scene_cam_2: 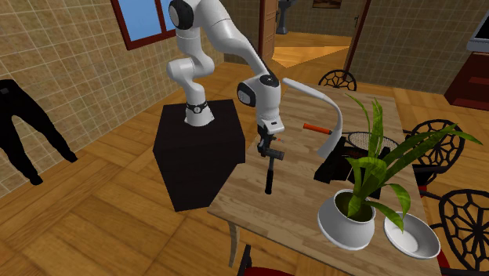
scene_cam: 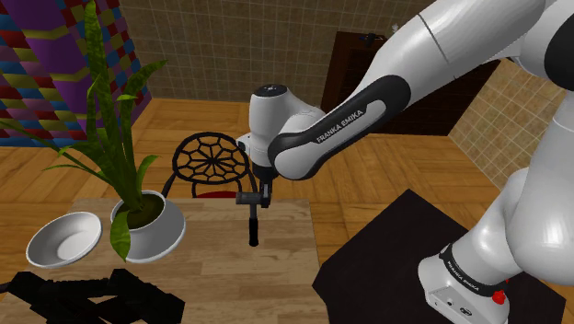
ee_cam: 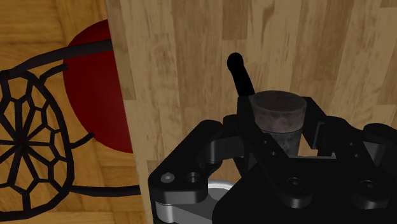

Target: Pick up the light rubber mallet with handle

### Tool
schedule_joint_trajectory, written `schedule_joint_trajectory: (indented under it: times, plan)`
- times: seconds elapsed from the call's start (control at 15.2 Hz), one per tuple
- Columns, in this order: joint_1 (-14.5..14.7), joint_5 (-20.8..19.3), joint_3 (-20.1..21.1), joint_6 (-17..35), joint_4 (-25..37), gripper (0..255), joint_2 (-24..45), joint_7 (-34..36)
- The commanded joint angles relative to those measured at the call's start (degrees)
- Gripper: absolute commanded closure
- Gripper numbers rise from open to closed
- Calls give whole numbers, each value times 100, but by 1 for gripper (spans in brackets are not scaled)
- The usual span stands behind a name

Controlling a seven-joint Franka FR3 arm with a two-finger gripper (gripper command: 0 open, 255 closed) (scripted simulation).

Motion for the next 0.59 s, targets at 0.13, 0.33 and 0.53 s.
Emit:
schedule_joint_trajectory:
  times: [0.13,0.33,0.53]
  plan:
    - [1,0,0,-2,0,255,3,0]
    - [3,-6,-3,2,15,255,22,3]
    - [-19,58,26,-197,46,255,-151,-33]
